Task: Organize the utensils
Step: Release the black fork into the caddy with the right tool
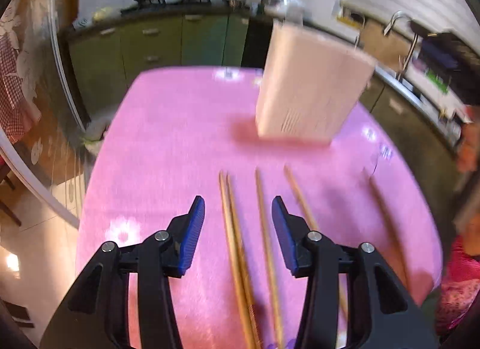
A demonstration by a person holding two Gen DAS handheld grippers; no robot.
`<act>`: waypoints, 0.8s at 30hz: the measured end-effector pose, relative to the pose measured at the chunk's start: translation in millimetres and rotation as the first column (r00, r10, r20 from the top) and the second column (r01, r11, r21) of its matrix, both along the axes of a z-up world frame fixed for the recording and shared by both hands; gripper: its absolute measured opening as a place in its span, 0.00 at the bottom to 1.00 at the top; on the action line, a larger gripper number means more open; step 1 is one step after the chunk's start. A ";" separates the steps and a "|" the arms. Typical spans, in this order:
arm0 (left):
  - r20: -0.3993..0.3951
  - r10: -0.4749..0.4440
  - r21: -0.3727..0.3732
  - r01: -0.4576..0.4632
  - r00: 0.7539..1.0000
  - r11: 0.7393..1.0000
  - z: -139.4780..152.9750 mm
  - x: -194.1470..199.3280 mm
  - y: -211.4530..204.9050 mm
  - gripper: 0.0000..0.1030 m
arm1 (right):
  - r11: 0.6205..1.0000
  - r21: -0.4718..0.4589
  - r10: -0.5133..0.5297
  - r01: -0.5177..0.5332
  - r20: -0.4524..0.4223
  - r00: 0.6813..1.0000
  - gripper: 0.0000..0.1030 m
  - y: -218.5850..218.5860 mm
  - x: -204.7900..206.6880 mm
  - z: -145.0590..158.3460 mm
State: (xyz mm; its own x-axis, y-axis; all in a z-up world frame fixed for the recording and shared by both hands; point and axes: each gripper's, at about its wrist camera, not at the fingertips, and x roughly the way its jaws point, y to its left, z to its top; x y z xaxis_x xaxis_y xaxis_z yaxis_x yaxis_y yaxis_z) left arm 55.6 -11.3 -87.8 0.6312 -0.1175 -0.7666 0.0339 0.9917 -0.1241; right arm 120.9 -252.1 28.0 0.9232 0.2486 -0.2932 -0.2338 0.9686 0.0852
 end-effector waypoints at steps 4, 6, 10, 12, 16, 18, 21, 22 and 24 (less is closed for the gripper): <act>-0.039 -0.015 0.032 0.016 0.999 0.999 -14.7 -4.1 -3.8 0.40 | 1.000 0.001 0.003 -0.003 -0.052 0.999 0.45 -17.8 -39.2 -21.7; -0.043 -0.003 0.050 0.005 0.999 0.999 -17.6 -3.0 -3.5 0.33 | 1.000 0.023 0.004 -0.002 -0.086 0.996 0.45 -27.6 -56.1 -35.4; -0.068 0.013 0.064 -0.008 0.998 0.998 -24.5 0.1 -4.0 0.26 | 0.997 0.074 0.015 -0.004 -0.149 0.989 0.48 -42.0 -73.3 -56.3; -0.082 0.018 0.075 -0.012 0.996 0.997 -26.8 1.3 -3.4 0.25 | 0.996 0.086 0.019 -0.004 -0.175 0.984 0.48 -44.8 -81.1 -66.1; -0.094 0.029 0.088 -0.021 0.995 0.996 -27.9 0.7 -1.6 0.22 | 0.995 0.102 0.024 -0.002 -0.214 0.977 0.48 -46.7 -86.2 -77.5; -0.101 0.034 0.090 -0.025 0.994 0.996 -28.4 0.7 1.2 0.19 | 0.995 0.104 0.030 -0.005 -0.234 0.972 0.48 -45.9 -82.8 -80.8; -0.116 0.028 0.090 -0.018 0.993 0.996 -32.1 2.0 1.9 0.16 | 0.995 0.100 0.023 0.003 -0.260 0.965 0.50 -46.4 -82.0 -88.1; -0.120 0.025 0.089 -0.014 0.993 0.996 -33.1 2.7 1.1 0.16 | 0.995 0.102 0.021 0.006 -0.266 0.964 0.50 -46.9 -79.8 -88.5; -0.127 0.017 0.092 -0.006 0.992 0.996 -35.5 3.9 -0.6 0.16 | 0.995 0.098 0.014 0.015 -0.289 0.957 0.51 -50.1 -77.4 -92.6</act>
